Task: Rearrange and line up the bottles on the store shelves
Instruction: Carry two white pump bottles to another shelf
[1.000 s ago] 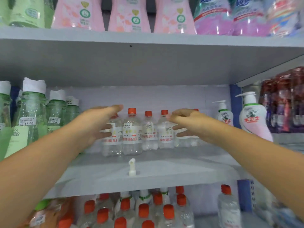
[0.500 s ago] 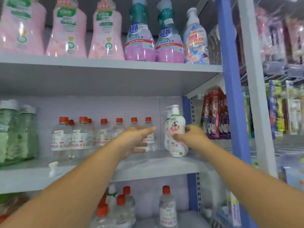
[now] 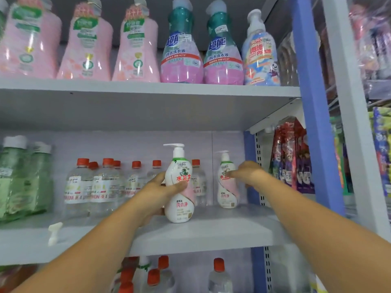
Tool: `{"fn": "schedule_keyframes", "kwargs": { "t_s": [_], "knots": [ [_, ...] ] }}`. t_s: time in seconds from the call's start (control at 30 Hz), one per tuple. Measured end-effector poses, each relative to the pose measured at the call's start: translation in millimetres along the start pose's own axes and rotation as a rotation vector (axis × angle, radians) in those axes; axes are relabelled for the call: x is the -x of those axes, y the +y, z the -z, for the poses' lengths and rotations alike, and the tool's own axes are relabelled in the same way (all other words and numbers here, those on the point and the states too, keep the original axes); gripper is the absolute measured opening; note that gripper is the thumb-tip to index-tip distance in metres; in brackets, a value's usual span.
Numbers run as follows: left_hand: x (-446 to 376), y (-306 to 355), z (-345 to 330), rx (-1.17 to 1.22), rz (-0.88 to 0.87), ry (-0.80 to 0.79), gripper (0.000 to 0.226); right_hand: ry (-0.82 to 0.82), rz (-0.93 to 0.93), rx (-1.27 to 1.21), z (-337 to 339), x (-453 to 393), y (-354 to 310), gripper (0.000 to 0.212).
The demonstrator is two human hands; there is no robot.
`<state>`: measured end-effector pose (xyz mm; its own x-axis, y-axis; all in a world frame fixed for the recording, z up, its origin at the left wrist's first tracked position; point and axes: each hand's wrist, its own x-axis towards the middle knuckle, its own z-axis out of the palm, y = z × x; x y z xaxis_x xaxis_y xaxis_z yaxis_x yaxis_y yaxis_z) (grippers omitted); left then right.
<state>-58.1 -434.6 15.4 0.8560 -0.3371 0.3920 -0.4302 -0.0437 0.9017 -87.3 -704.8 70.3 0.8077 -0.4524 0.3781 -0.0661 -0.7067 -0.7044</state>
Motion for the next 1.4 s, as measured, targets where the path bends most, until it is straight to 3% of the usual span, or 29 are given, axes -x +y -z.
{"fn": "schedule_keyframes", "kwargs": {
  "t_s": [0.13,0.33,0.53,0.7,0.77,0.9,1.0,1.1,1.27,1.4],
  "knots": [
    [-8,-12,3,0.027,-0.004,0.040,0.041,-0.173,-0.070,-0.158,-14,-29,12,0.063],
    [1,-10,4,0.041,0.017,0.041,0.048,-0.253,-0.003,-0.198,-25,-5,7,0.047],
    [45,9,1,0.026,-0.005,0.007,0.040,-0.268,0.195,-0.286,-13,91,-10,0.046],
    [129,34,12,0.025,-0.104,0.016,0.041,-0.072,0.406,-0.330,13,205,-5,0.040],
    [164,27,14,0.108,-0.113,0.031,0.042,-0.117,0.445,-0.409,12,247,9,0.043],
    [222,-29,1,0.182,-0.021,0.093,0.039,-0.290,0.296,-0.523,-38,289,59,0.052],
    [253,-87,-5,0.087,0.075,0.178,0.046,-0.318,0.162,-0.530,-89,295,98,0.033],
    [283,-134,7,0.043,0.158,0.213,0.058,-0.359,0.083,-0.559,-135,299,117,0.030],
    [310,-169,56,0.061,0.199,0.473,0.048,-0.495,0.083,-0.568,-194,312,95,0.028],
    [328,-167,110,0.072,0.209,0.578,0.044,-0.589,0.147,-0.600,-232,329,56,0.030]
  ]
}}
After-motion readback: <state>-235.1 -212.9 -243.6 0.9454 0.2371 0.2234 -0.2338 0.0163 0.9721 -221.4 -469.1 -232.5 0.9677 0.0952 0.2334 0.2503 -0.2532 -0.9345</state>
